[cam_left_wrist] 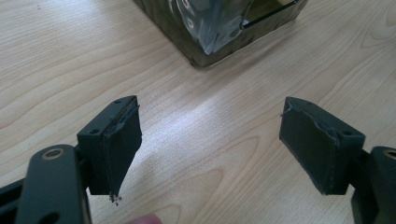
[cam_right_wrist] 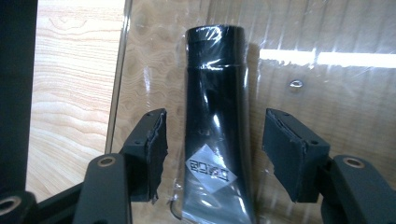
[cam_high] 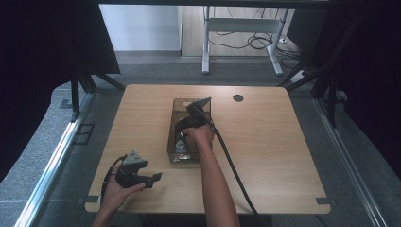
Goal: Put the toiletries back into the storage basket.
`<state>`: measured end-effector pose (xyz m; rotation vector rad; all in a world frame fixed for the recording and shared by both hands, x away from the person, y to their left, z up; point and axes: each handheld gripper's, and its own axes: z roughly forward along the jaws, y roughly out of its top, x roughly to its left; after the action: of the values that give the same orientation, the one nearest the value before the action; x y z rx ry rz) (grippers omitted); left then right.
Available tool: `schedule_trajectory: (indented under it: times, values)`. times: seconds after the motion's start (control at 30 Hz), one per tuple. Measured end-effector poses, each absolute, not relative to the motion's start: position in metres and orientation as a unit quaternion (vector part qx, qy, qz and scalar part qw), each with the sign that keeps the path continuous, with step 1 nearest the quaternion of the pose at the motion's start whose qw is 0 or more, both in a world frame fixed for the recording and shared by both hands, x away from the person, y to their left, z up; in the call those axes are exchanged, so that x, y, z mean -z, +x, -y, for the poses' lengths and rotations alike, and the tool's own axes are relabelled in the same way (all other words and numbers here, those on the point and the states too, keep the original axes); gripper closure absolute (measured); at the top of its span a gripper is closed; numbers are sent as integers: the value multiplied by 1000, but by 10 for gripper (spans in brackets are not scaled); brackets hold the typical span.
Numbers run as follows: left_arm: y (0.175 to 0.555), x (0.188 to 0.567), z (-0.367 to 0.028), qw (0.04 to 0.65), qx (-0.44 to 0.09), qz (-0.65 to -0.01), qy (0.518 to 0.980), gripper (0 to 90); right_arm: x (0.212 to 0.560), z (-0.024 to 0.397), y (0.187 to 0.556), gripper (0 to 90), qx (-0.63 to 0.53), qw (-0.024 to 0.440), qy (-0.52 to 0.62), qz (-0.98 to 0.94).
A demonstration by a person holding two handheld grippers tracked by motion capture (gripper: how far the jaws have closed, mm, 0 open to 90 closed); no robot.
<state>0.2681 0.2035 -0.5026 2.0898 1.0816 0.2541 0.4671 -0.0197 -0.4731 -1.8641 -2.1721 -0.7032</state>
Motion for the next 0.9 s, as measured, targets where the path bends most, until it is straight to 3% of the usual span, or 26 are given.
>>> schedule_trajectory:
  times: [0.9]
  values:
    - [270,507,-200,364,-104,-423,824,212,451,41,451,427,277,69,-546,788]
